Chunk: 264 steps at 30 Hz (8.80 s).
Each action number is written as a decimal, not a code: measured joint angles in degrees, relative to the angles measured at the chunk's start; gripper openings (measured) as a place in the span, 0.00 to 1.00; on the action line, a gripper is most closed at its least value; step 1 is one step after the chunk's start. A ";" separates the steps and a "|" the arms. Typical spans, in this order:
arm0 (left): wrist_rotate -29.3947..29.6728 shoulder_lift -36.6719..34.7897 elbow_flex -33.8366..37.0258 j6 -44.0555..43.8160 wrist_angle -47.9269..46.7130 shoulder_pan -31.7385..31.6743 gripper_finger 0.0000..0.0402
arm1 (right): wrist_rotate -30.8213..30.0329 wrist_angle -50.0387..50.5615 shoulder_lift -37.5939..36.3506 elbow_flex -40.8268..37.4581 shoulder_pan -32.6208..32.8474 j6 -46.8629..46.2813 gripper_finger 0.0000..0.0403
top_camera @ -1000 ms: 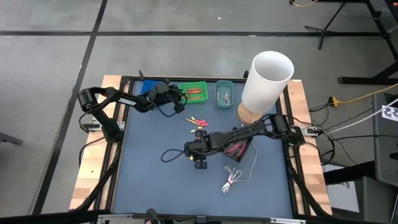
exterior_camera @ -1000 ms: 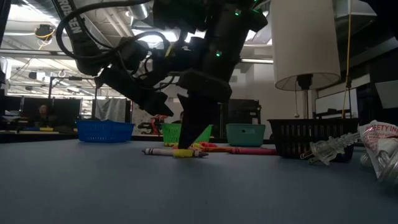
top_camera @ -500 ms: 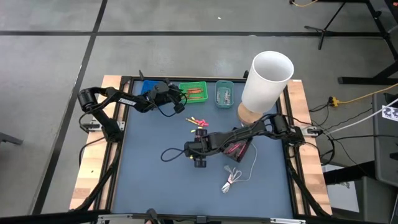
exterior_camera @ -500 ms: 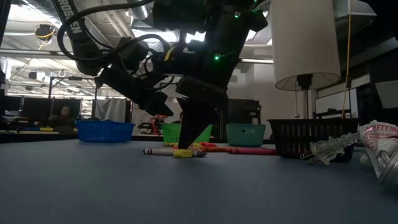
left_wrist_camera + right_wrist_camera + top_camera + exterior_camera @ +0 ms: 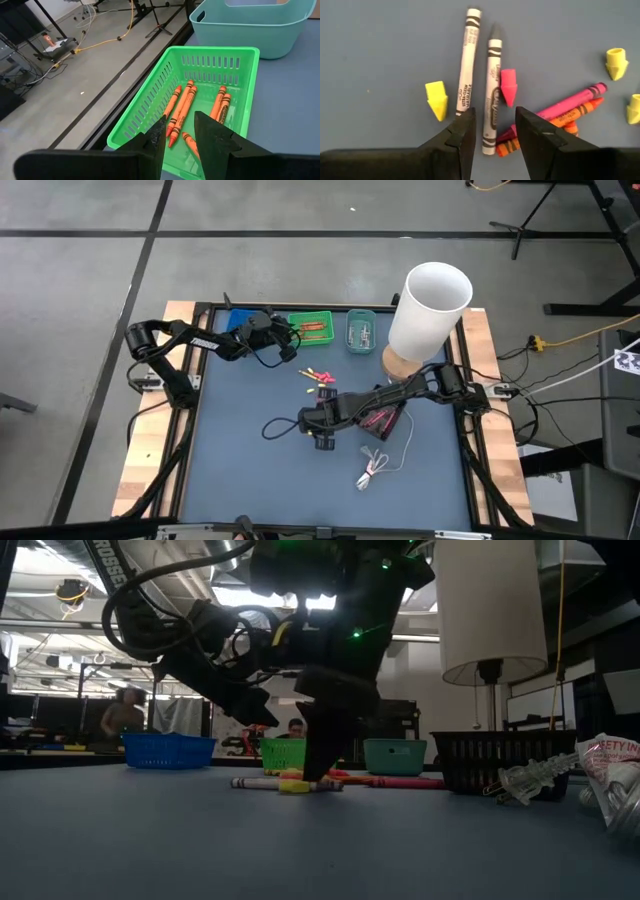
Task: Sort crayons
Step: Put the gray crayon into the dark green bin
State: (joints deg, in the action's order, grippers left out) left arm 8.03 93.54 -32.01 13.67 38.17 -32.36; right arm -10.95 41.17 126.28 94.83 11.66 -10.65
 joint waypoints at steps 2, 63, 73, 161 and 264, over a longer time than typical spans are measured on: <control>-0.01 0.00 0.00 0.00 0.00 0.00 0.21 | 0.69 -0.88 0.17 0.00 -0.02 0.32 0.34; 0.20 0.00 0.02 0.00 0.02 0.00 0.21 | -1.35 -0.15 -5.98 -0.15 -0.83 -2.43 0.04; 0.20 0.00 0.02 0.00 0.02 0.01 0.21 | -23.96 4.17 -9.99 0.00 -6.18 -7.33 0.05; -7.08 0.26 0.02 -14.56 -17.40 42.48 0.21 | -23.97 15.96 -9.92 0.02 -27.82 -23.44 0.42; 0.72 22.47 -31.80 -37.94 -0.61 9.00 0.02 | -23.94 28.96 -20.48 0.02 12.72 -17.36 0.42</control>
State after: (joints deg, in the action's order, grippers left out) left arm 8.75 116.01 -63.81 -24.27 37.56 -23.36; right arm -34.89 70.13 105.80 94.85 24.38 -28.01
